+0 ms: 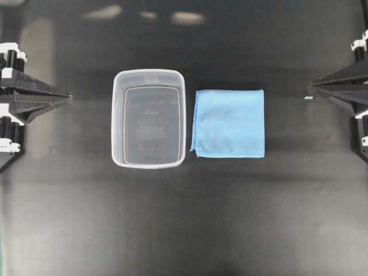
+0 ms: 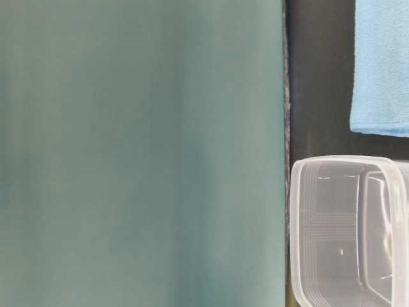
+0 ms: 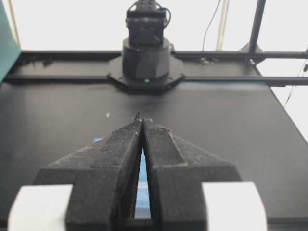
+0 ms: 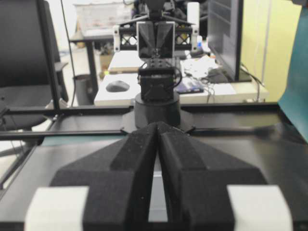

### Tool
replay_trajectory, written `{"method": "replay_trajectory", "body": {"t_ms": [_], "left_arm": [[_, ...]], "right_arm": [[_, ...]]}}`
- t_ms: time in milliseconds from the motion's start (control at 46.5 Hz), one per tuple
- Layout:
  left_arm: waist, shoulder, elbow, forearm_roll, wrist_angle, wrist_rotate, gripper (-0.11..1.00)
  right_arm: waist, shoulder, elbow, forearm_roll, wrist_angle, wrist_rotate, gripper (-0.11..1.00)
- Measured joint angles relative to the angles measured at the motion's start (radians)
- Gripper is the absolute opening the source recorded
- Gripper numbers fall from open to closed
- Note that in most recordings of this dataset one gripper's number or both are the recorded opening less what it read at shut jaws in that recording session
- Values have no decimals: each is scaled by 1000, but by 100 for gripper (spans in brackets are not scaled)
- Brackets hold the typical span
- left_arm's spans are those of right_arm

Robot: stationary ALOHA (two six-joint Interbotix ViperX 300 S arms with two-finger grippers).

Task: Place the blue towel into the container with the left arm.
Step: 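Move the left gripper from rest toward the blue towel, then lower the open left gripper onto the blue towel's center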

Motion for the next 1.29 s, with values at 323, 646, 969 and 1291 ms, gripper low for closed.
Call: {"method": "replay_trajectory", "body": {"t_ms": [323,646,969,1291], "left_arm": [[29,153,-233,35,305,-28,0],[31,443,-511,37,580,-20,0],[31,779,-805,38,776,2,22],[40,1112,-1120,38,976,71,89]], "right_arm": [[-3,-38,6,3,75,0,0],[-3,-104,18,3,189,5,1],[-3,-152,28,3,245,44,63],[-3,-196,29,3,267,44,76]]}}
